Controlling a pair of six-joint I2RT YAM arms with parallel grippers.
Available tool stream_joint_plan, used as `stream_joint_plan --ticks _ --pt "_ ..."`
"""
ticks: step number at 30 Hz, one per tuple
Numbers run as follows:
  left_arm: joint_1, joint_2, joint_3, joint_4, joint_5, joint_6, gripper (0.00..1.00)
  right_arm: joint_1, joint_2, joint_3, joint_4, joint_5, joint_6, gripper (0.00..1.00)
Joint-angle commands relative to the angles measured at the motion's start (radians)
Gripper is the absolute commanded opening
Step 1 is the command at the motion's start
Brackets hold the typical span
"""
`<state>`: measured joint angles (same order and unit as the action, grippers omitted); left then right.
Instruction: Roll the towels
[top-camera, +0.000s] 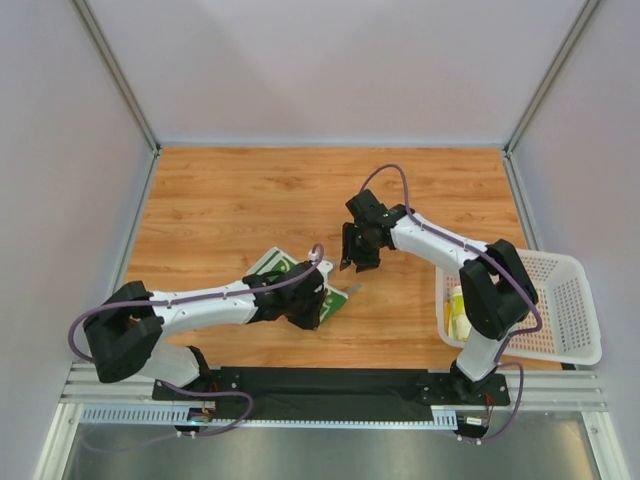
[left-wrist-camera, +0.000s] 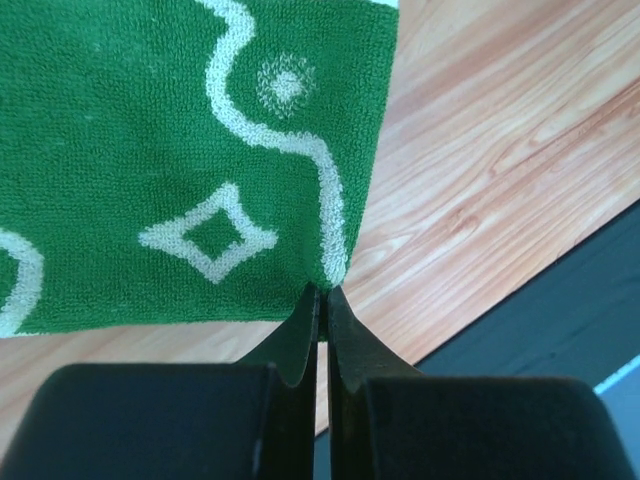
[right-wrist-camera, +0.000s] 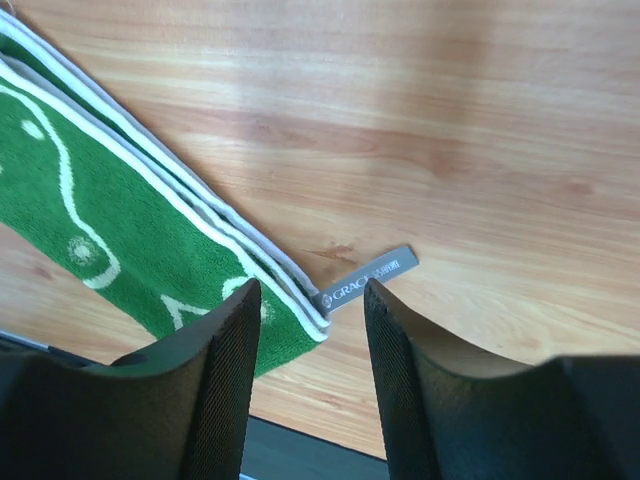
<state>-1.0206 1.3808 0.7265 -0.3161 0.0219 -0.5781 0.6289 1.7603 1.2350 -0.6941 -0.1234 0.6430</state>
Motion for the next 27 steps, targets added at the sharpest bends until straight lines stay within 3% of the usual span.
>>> stream_joint_plan --ticks 1,10,18,27 --pt "-0.003 0.037 0.092 -0.047 0.062 -0.06 0.0 -0.014 -0.061 0.078 -0.077 0.114 -0.058 0.48" --pt "0.03 0.037 0.134 -0.086 0.137 -0.187 0.0 -0.067 -0.162 0.107 -0.157 0.182 -0.103 0.48" --pt "0.114 0.017 0.079 -0.063 0.214 -0.348 0.0 -0.066 -0.234 0.077 -0.151 0.139 -0.108 0.46" --pt "0.214 -0.022 0.005 -0.075 0.234 -0.425 0.0 -0.061 -0.297 0.041 -0.125 0.042 -0.121 0.43"
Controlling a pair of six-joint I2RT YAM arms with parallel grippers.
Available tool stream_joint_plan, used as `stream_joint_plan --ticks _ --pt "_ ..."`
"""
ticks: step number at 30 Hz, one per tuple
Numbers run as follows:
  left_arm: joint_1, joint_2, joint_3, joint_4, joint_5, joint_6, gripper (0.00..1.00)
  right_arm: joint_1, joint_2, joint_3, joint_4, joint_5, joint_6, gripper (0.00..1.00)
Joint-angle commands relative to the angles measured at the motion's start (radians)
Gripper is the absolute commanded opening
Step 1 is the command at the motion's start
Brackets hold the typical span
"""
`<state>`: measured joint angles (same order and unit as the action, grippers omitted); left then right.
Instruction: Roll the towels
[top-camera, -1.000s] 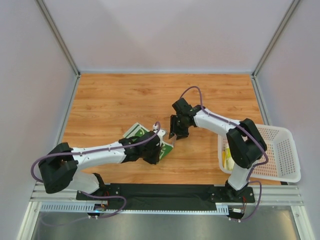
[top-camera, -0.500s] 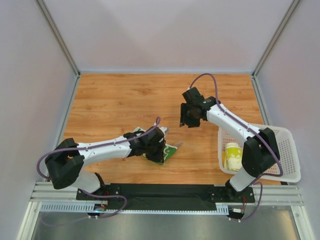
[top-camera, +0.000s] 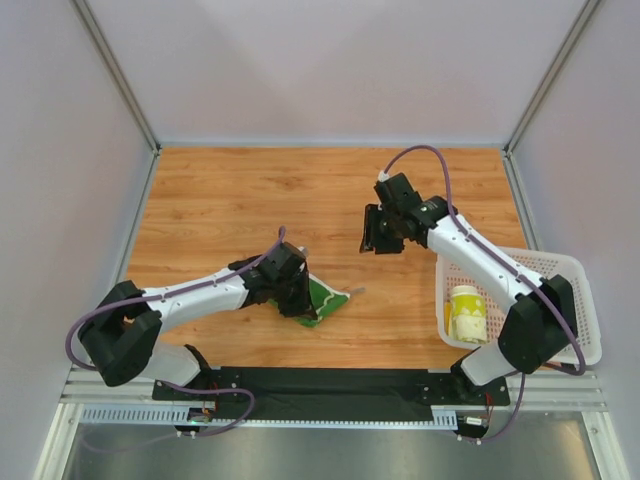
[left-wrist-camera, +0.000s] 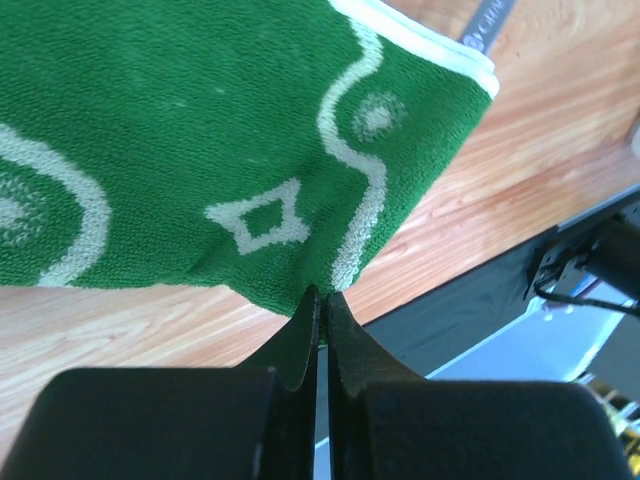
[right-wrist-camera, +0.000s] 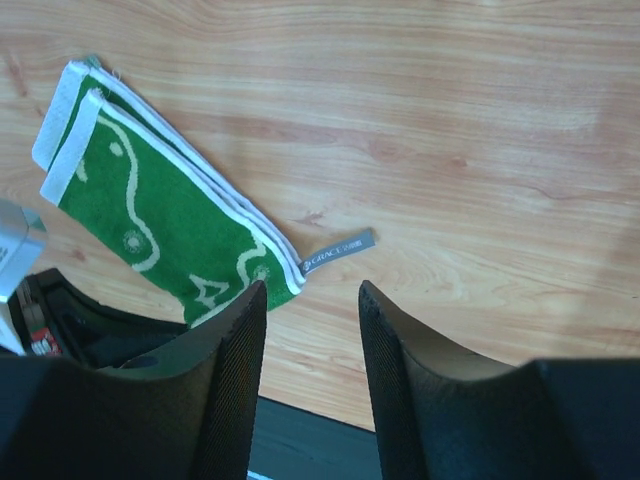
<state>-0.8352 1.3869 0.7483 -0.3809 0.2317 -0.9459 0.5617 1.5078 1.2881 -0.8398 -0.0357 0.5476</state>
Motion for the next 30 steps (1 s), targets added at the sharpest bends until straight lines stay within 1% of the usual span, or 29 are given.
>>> stream_joint_plan --ticks 1,6,11,15,19,22,24,27,30 --pt "0.034 -0.028 -0.032 0.0 0.024 -0.065 0.0 0.006 -0.05 -0.016 0.027 -0.053 -0.029 0.43" --pt "0.082 -0.032 -0.087 0.04 0.041 -0.105 0.0 0.043 -0.104 -0.098 0.128 -0.174 -0.077 0.42" --pt "0.13 -0.042 -0.121 0.039 0.044 -0.105 0.0 0.076 -0.132 -0.185 0.229 -0.291 -0.089 0.4" --pt "0.166 -0.057 -0.141 0.05 0.058 -0.103 0.0 0.096 -0.143 -0.237 0.283 -0.342 -0.094 0.38" --pt "0.165 -0.094 -0.103 -0.009 0.044 -0.065 0.0 0.113 -0.165 -0.263 0.318 -0.363 -0.113 0.36" --pt "0.174 -0.107 -0.102 -0.006 0.041 -0.068 0.0 0.135 -0.176 -0.268 0.347 -0.398 -0.127 0.35" --pt "0.185 -0.1 -0.107 0.0 0.057 -0.08 0.0 0.152 -0.166 -0.273 0.38 -0.42 -0.138 0.3" --pt "0.197 -0.077 -0.128 0.004 0.069 -0.125 0.0 0.181 -0.129 -0.291 0.439 -0.44 -0.132 0.26" --pt "0.211 -0.057 -0.177 0.022 0.069 -0.165 0.0 0.202 -0.08 -0.323 0.514 -0.46 -0.12 0.25"
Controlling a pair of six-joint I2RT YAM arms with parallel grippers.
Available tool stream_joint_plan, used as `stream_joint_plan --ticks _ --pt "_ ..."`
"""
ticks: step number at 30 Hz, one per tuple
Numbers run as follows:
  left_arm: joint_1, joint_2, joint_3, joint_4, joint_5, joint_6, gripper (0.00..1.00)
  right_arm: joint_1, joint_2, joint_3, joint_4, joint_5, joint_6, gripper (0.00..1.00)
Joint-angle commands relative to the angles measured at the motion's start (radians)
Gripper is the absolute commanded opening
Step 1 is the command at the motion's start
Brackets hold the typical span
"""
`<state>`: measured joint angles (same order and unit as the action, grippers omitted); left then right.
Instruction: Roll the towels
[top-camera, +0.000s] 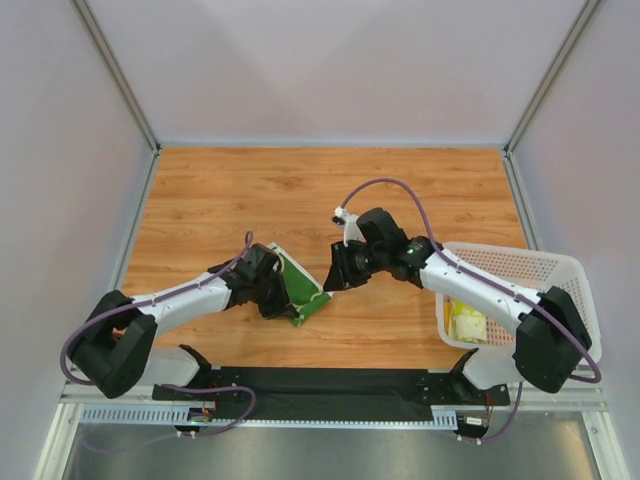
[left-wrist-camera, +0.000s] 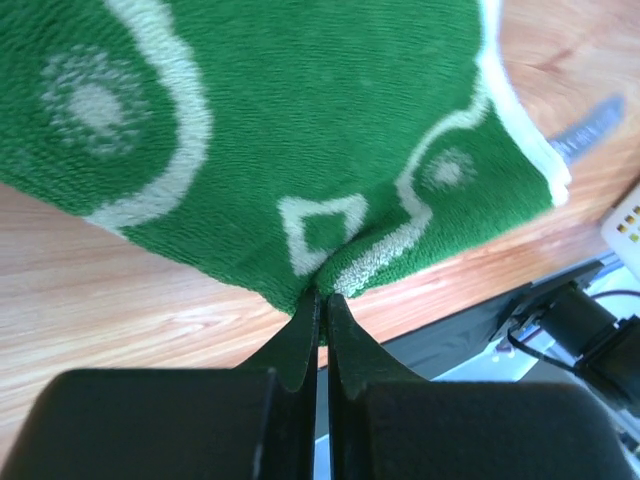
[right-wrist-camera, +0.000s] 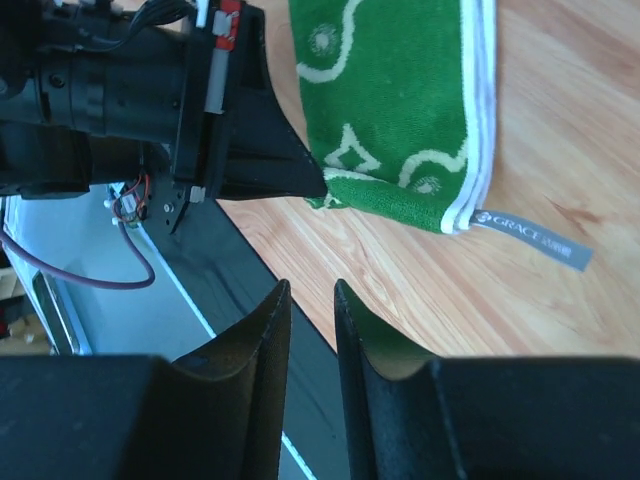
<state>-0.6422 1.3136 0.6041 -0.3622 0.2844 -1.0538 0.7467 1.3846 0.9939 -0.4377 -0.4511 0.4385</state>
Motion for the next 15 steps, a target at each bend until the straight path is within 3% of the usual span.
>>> stream_joint_plan --ticks 1,15 --pt "0.022 0.022 -0.039 0.005 0.013 -0.06 0.0 0.025 0.056 -0.035 0.131 -0.047 -0.007 0.24" --pt "0.088 0.151 -0.047 0.028 0.019 0.009 0.0 0.077 0.31 -0.018 0.301 -0.097 0.003 0.2"
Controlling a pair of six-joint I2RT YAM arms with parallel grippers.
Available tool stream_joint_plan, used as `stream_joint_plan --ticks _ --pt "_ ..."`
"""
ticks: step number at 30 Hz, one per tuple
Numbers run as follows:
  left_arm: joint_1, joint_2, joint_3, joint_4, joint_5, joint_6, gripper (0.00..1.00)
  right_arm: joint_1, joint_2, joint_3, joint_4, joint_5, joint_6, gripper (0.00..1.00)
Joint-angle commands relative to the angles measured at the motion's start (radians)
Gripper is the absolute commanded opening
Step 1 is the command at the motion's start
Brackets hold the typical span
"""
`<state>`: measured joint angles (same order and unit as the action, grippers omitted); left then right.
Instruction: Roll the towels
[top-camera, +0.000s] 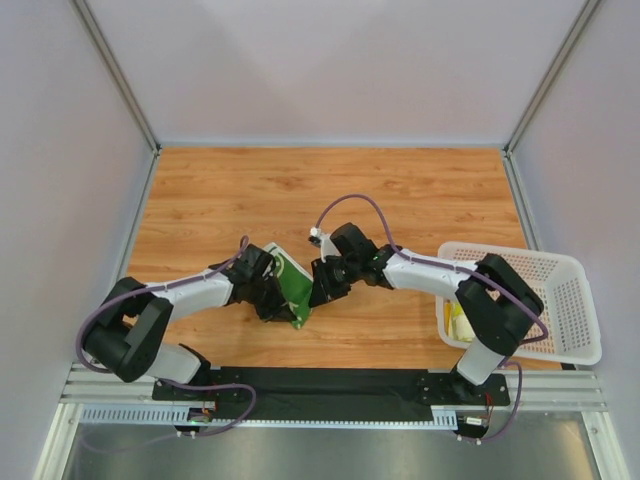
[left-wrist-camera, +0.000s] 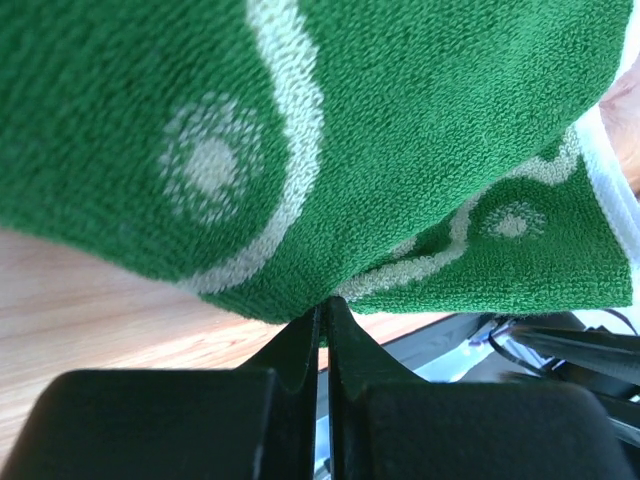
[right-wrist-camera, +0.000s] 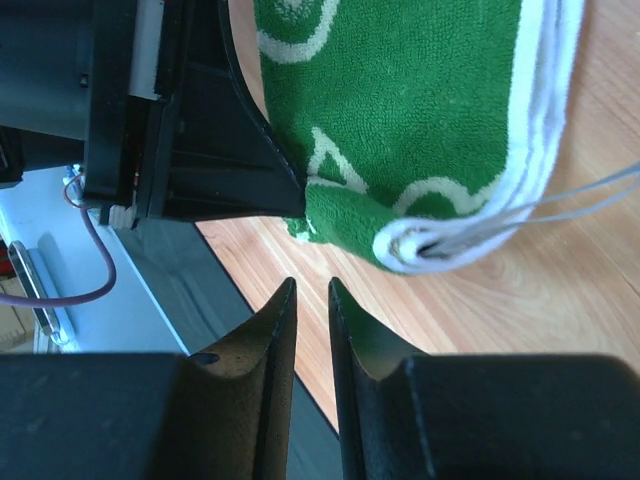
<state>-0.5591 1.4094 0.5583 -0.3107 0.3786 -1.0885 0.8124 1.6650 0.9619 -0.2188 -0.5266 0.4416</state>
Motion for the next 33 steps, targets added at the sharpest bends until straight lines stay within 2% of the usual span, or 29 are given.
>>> stream_joint_plan --ticks 1,9,14,21,27,33 --pt "0.005 0.06 0.003 -0.025 -0.075 0.048 0.0 0.011 0.038 0.02 0.087 -0.018 0.002 0.2" --pt "0.008 0.076 0.015 -0.047 -0.079 0.079 0.0 0.004 0.153 0.041 0.107 0.011 -0.014 0.18" --pt "0.008 0.077 0.031 -0.071 -0.084 0.102 0.0 -0.056 0.187 0.023 0.154 -0.007 0.003 0.16" --pt "0.008 0.077 0.061 -0.131 -0.121 0.136 0.0 -0.084 0.13 0.021 0.133 -0.039 -0.001 0.16" --pt "0.008 0.086 0.086 -0.149 -0.135 0.153 0.0 -0.059 0.052 -0.003 0.151 -0.168 0.003 0.17" --pt "0.008 0.092 0.1 -0.153 -0.129 0.157 0.0 -0.041 0.068 0.021 0.162 -0.187 0.017 0.18"
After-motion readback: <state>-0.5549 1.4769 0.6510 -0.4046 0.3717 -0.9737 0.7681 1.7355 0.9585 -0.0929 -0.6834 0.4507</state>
